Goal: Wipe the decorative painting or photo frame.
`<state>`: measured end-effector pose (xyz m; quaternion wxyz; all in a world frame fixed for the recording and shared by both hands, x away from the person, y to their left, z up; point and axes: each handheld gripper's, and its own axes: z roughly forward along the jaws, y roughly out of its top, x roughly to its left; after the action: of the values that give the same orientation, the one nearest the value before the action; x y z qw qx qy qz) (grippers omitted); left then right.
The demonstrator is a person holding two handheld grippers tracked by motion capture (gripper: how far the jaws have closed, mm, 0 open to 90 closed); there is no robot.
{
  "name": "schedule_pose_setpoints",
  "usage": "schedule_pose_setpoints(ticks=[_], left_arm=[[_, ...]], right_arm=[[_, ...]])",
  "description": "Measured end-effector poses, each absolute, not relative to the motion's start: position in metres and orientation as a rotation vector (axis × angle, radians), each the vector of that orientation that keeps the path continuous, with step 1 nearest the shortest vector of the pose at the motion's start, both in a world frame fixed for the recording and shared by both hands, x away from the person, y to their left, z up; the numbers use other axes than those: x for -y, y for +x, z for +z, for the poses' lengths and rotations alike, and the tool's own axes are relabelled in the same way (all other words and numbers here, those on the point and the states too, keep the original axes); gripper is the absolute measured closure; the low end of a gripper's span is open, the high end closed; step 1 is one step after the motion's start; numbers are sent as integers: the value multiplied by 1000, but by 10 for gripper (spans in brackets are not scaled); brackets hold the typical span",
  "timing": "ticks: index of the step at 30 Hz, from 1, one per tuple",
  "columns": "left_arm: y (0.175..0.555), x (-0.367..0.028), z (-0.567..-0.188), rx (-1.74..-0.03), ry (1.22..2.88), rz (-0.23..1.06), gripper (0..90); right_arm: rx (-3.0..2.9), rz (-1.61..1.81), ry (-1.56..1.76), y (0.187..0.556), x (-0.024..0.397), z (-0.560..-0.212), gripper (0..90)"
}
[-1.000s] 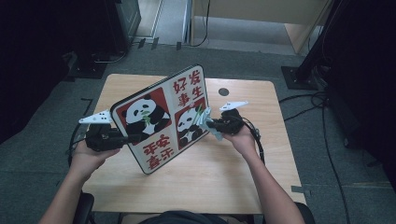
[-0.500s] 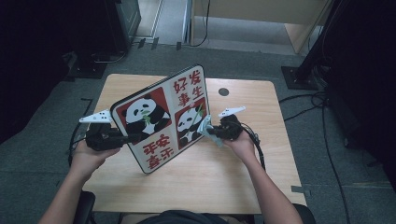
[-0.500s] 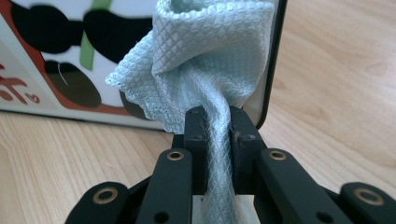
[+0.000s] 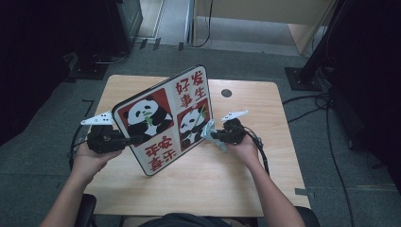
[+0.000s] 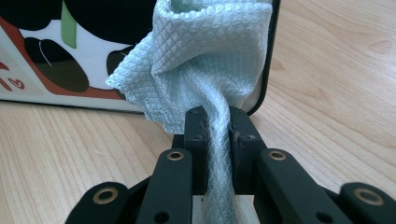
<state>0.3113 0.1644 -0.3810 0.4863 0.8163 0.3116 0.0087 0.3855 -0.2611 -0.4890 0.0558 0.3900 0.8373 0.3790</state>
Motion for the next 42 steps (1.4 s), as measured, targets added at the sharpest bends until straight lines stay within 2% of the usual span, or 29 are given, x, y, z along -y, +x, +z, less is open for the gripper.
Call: schedule_pose_setpoints(ticks=[9,25,42], left_arm=[[312,-164,-381,-769,1980,21,798],[312,-165,-381,-767,1980,20,800],[312,-162,-379,-781,1988,23,801]], right_arm=[[-2533,1152,1192,386,263,-482,806],[-2470,1237,1157,388,265,-440,807],[-2480,1254,1006,398,254,-361,807]])
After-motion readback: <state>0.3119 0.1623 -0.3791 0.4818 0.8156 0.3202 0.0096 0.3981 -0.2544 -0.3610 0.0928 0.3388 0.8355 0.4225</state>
